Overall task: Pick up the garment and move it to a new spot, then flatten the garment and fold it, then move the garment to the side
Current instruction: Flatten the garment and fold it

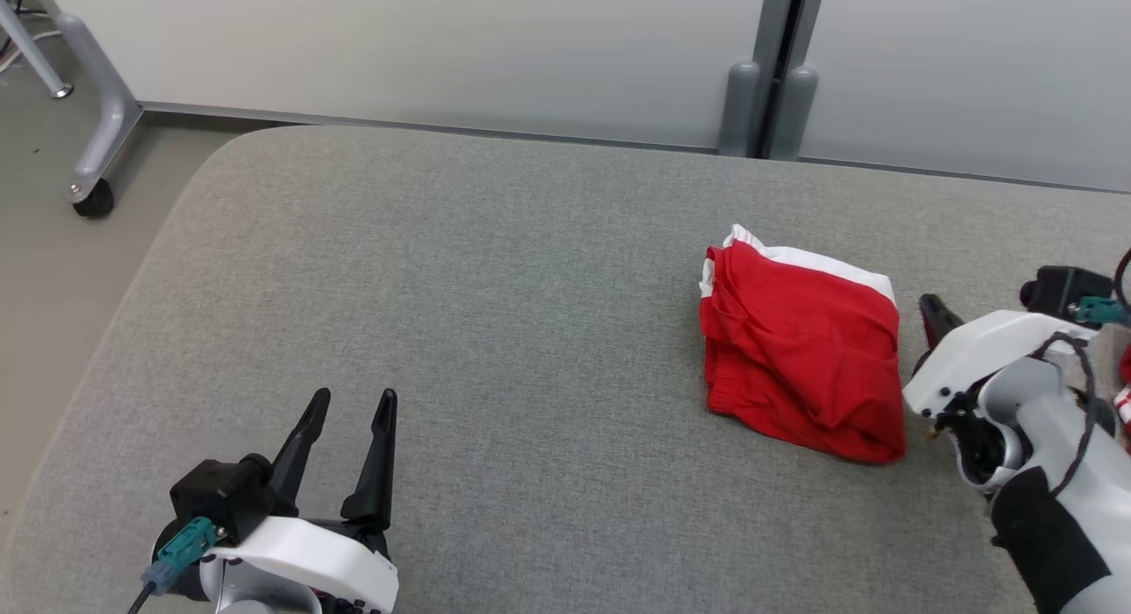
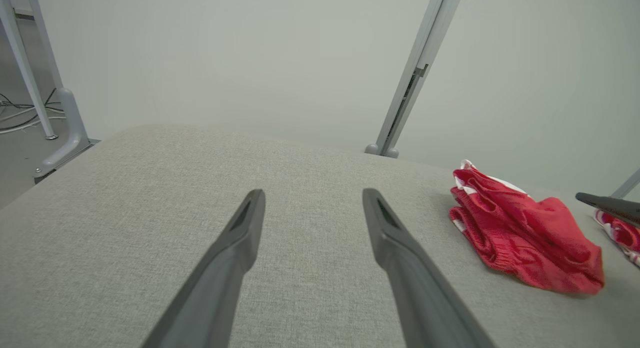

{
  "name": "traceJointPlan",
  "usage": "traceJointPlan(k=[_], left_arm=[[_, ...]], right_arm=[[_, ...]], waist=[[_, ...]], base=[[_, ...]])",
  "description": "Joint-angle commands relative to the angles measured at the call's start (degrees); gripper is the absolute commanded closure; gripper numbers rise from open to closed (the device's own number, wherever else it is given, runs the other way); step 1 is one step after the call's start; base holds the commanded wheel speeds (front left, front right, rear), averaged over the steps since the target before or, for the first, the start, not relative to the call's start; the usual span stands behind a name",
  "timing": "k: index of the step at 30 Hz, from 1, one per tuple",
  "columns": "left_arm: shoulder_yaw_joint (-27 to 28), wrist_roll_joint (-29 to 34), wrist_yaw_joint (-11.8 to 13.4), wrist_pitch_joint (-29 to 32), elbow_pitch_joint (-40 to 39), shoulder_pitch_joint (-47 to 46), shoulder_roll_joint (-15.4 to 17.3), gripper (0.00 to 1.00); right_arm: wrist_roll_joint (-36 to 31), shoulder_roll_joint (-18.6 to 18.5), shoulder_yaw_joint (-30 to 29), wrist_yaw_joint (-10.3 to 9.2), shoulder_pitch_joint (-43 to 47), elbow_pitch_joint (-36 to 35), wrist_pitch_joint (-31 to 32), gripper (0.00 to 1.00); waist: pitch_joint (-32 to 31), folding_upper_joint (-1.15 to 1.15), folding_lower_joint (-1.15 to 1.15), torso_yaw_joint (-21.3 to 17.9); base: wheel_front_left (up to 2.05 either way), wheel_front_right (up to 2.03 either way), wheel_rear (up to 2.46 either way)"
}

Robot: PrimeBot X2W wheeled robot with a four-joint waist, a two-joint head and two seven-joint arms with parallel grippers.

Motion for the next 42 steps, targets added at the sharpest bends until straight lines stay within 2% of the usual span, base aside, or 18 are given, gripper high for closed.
traceJointPlan(k=[1, 4, 8, 12, 17, 20, 28, 29, 30, 31, 37, 42], left_arm=[[0.2, 0.2, -0.3, -0.2, 0.4, -1.1, 0.0, 0.00], [0.3, 0.1, -0.5, -0.2, 0.9, -1.2, -0.2, 0.00], [0.7, 0.0, -0.5, -0.2, 1.2, -0.7, 0.0, 0.00], [1.0, -0.1, -0.2, -0.2, 1.2, -0.3, 0.0, 0.00], [1.3, 0.1, -0.2, -0.2, 1.1, 0.2, 0.0, 0.00], [1.4, 0.1, -0.1, -0.2, 1.0, 0.4, 0.1, 0.00], [3.3, 0.6, 0.8, -0.3, -0.4, 2.6, 0.7, 0.00], [3.7, 0.7, 1.0, -0.2, -0.6, 3.0, 0.8, 0.00], [4.2, 1.0, 1.3, -0.2, -0.9, 3.4, 0.9, 0.00], [4.9, 1.3, 1.5, -0.3, -1.3, 3.8, 1.0, 0.00], [9.9, 4.5, 2.2, -0.2, -4.5, 6.7, 1.0, 0.00], [14.0, 8.0, 1.0, -0.3, -6.4, 9.5, -0.6, 0.00]], right_arm=[[0.6, 1.4, -0.1, 0.04, 0.1, 1.0, 0.9, 1.00], [1.1, 3.8, 1.0, 0.04, 1.6, 1.7, 2.6, 1.00], [1.5, 6.4, 3.2, 0.03, 3.7, -1.2, 2.7, 1.00], [2.0, 8.3, 5.8, 0.04, 5.8, -5.6, 2.4, 1.00], [2.5, 9.8, 12.6, 0.04, 9.1, -14.9, 2.2, 1.00], [2.6, 9.6, 14.0, 0.03, 9.6, -17.1, 1.9, 1.00], [-1.1, 3.1, 13.9, 0.03, 10.3, -27.1, -2.5, 1.00], [-2.2, 1.8, 13.3, 0.03, 10.3, -28.2, -3.1, 0.91], [-3.3, 0.6, 12.5, 0.03, 10.4, -29.2, -3.8, 0.65], [-4.5, -0.4, 11.4, 0.03, 10.8, -30.2, -4.4, 0.02], [-11.4, -4.0, 0.7, 0.03, 15.2, -36.7, -7.2, 0.00], [-17.7, -3.0, -8.9, 0.03, 22.7, -43.3, -8.2, 0.00]], waist=[[0.5, 0.00, 0.00, 1.0], [0.5, 0.00, 0.00, 1.8], [0.3, 0.00, 0.00, 2.0], [-0.2, 0.00, 0.00, 1.5], [-1.0, 0.00, 0.00, -0.7], [-1.4, 0.00, 0.00, -1.5], [-4.2, 0.00, 0.00, -6.2], [-4.5, 0.00, 0.00, -6.8], [-4.8, 0.00, 0.00, -7.3], [-5.2, 0.00, 0.00, -7.8], [-6.3, 0.00, 0.00, -10.7], [-6.1, 0.00, 0.00, -12.1]], base=[[0.00, 0.00, 0.00], [0.00, 0.00, 0.00], [0.00, 0.00, 0.00], [0.00, 0.00, 0.00], [0.00, 0.00, 0.00], [0.00, 0.00, 0.00], [0.00, 0.00, 0.00], [0.00, 0.00, 0.00], [0.00, 0.00, 0.00], [0.00, 0.00, 0.00], [0.00, 0.00, 0.00], [0.00, 0.00, 0.00]])
